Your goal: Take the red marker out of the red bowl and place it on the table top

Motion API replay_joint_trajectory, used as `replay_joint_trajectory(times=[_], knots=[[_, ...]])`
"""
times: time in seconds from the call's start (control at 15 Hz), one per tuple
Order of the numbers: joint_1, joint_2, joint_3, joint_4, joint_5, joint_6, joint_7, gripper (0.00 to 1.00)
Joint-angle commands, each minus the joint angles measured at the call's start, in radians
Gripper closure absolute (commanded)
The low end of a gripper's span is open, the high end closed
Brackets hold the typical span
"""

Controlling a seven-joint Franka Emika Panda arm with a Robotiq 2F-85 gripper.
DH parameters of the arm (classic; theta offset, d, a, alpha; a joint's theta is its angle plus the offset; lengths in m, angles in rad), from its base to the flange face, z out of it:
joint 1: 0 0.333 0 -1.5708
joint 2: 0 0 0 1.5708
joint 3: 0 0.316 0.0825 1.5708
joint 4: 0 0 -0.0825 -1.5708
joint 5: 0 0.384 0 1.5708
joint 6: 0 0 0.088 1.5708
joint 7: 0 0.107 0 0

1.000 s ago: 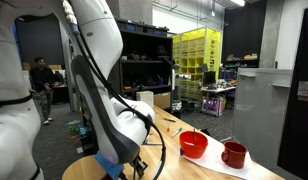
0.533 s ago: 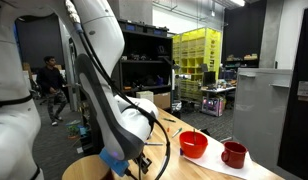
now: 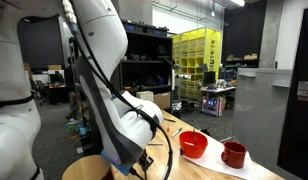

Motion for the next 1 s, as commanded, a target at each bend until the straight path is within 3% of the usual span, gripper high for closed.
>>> replay_joint_trajectory(times=[0.0, 0.2, 0.73, 0.93], knots=[[-0.008, 0.018, -0.001, 0.011, -0.057, 0.015, 0.045, 0.74], [0.004, 0.006, -0.001, 0.007, -0.081, -0.007, 0.093, 0.58], [0.017, -0.003, 0.001, 0.025, -0.094, -0.014, 0.165, 0.04], [0.015, 0.006, -0.002, 0.034, -0.107, -0.004, 0.181, 0.0]])
